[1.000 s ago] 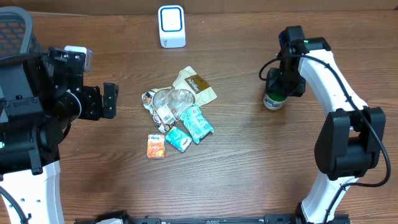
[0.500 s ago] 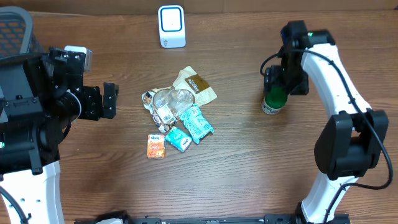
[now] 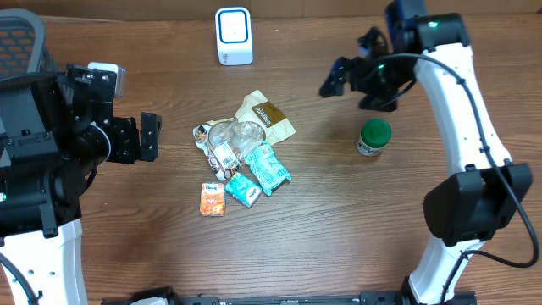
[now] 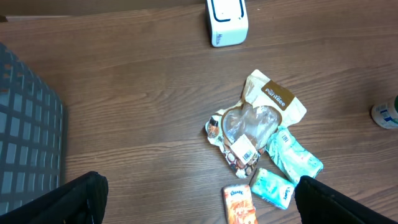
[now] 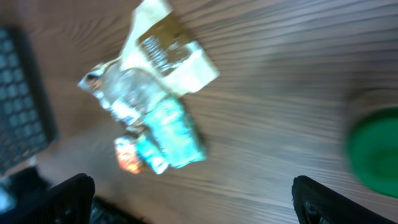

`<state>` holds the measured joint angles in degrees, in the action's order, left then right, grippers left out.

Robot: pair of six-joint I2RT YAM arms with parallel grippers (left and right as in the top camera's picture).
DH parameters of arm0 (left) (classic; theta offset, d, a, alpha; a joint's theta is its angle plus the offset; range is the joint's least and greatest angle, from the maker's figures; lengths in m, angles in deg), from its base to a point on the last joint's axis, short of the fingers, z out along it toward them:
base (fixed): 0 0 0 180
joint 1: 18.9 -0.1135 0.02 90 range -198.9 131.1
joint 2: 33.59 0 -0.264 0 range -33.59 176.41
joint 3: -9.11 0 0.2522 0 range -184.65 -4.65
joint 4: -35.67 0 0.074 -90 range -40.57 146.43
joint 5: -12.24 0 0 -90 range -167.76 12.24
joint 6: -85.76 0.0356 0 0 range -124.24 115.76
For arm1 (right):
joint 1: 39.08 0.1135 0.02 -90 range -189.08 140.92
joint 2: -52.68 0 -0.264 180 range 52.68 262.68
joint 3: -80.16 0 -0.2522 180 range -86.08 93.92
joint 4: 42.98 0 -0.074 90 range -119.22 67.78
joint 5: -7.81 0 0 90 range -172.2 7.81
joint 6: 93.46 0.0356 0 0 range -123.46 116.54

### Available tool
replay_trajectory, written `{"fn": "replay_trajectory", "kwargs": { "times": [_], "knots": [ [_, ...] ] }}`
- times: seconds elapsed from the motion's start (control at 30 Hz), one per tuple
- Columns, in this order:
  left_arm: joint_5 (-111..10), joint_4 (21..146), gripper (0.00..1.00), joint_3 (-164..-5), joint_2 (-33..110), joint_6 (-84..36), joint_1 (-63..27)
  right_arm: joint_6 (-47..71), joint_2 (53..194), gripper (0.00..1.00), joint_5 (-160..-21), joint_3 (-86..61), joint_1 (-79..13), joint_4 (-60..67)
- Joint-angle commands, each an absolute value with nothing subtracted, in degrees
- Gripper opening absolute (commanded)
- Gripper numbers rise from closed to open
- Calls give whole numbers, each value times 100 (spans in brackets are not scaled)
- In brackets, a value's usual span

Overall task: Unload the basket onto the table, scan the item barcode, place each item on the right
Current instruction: 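Reach the right gripper to the pile and grasp the mint tissue pack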

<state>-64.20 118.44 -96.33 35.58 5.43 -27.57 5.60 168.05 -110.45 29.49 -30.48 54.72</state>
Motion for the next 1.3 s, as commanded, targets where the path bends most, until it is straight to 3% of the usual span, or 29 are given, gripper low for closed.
{"fn": "replay_trajectory", "kwargs": {
  "times": [0.0, 0.1, 0.17, 0.3, 0.6, 0.8, 1.27],
  "knots": [
    [-6333, 11824, 100, -9749, 3580, 694, -2789, 709, 16789, 100, -11508, 2663, -2670, 5354],
    [-6333, 11824, 100, -9749, 3580, 694, -2789, 729, 16789, 98, -11385, 2422, -2318, 5184],
    [-6333, 11824, 100, -9749, 3580, 694, -2789, 737, 16789, 83, -11239, 2259, -2071, 5013],
    [-6331, 11824, 100, -9749, 3580, 694, -2789, 1428, 16789, 61, -10684, 1859, -1571, 4521],
    [-6331, 11824, 99, -9749, 3580, 694, -2789, 2315, 16789, 40, -10280, 1120, -699, 3415],
    [-6333, 11824, 100, -9749, 3580, 694, -2789, 2812, 16789, 34, -9845, 820, -257, 2838],
    [-6333, 11824, 100, -9749, 3580, 694, -2789, 3452, 16866, 33, -9379, 761, 34, 2491]
  ]
}}
